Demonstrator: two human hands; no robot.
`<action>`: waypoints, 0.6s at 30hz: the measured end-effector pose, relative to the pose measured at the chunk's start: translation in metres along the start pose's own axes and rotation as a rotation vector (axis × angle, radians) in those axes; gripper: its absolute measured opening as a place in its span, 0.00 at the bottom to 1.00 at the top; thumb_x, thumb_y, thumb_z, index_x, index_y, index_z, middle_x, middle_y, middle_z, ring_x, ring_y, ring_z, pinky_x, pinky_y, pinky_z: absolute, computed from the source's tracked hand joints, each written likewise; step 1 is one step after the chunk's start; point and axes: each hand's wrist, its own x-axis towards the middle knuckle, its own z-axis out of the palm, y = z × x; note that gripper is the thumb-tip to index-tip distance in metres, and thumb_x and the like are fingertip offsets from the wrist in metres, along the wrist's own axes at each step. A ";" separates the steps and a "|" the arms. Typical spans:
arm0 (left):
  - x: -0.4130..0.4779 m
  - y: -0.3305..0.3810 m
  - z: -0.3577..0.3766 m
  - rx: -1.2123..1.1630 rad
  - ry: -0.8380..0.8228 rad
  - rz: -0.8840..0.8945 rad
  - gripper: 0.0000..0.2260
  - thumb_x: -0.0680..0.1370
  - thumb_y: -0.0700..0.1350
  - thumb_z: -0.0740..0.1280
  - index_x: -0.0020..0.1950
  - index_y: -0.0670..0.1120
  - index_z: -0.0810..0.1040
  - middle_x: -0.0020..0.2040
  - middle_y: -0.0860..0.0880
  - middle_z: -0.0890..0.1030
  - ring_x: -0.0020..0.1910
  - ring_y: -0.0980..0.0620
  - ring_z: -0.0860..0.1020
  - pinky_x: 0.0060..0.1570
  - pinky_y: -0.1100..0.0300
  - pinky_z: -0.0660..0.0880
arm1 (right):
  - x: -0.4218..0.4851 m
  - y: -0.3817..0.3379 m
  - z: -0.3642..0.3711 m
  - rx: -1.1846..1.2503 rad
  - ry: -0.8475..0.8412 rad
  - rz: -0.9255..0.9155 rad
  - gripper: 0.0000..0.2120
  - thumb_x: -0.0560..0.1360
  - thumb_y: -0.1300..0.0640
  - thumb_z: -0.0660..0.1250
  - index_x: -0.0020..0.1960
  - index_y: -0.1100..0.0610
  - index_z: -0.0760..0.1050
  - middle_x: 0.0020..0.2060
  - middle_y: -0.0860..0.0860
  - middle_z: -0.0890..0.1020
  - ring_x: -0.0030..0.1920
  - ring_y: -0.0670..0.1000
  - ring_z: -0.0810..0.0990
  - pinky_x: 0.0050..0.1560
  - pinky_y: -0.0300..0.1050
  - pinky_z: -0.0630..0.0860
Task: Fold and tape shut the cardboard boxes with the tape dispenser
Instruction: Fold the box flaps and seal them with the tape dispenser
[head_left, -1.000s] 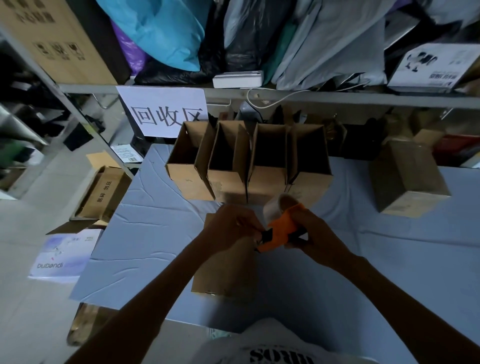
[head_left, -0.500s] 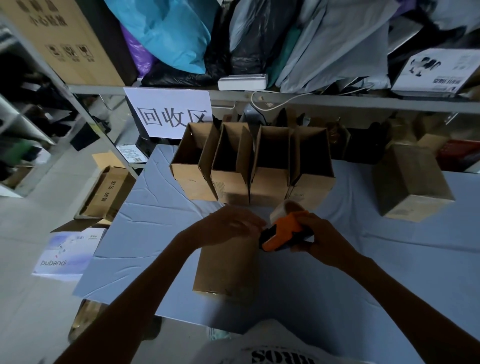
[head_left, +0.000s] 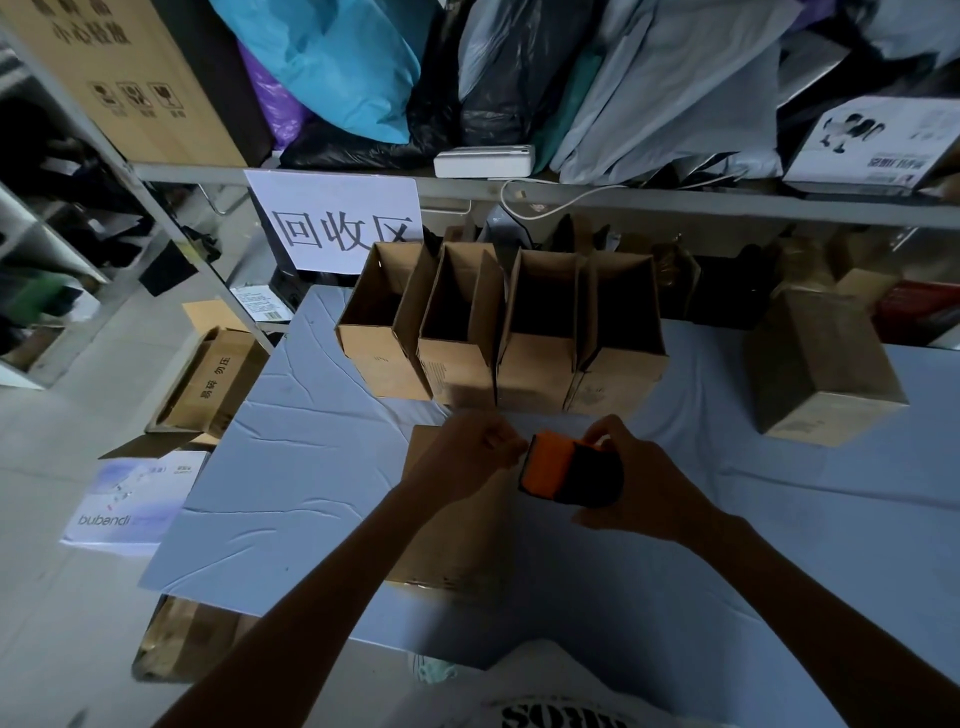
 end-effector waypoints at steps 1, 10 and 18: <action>0.001 -0.001 0.002 -0.012 0.004 -0.016 0.07 0.77 0.43 0.68 0.46 0.40 0.80 0.41 0.46 0.82 0.40 0.54 0.80 0.44 0.61 0.75 | 0.000 0.001 0.001 -0.015 0.034 -0.001 0.32 0.59 0.52 0.81 0.56 0.53 0.67 0.43 0.45 0.78 0.41 0.42 0.79 0.38 0.34 0.77; 0.002 -0.004 0.014 -0.204 0.056 -0.168 0.01 0.75 0.44 0.70 0.45 0.47 0.80 0.36 0.54 0.79 0.35 0.61 0.77 0.38 0.71 0.73 | -0.002 0.009 0.005 -0.146 0.252 -0.152 0.25 0.59 0.57 0.79 0.54 0.59 0.75 0.45 0.52 0.78 0.43 0.50 0.77 0.44 0.42 0.76; 0.002 0.007 0.007 -0.263 0.073 -0.053 0.09 0.76 0.40 0.68 0.37 0.51 0.79 0.34 0.54 0.80 0.34 0.64 0.77 0.39 0.70 0.74 | 0.006 0.008 -0.004 -0.121 0.173 -0.128 0.27 0.62 0.59 0.79 0.58 0.60 0.75 0.48 0.53 0.80 0.46 0.49 0.78 0.49 0.43 0.76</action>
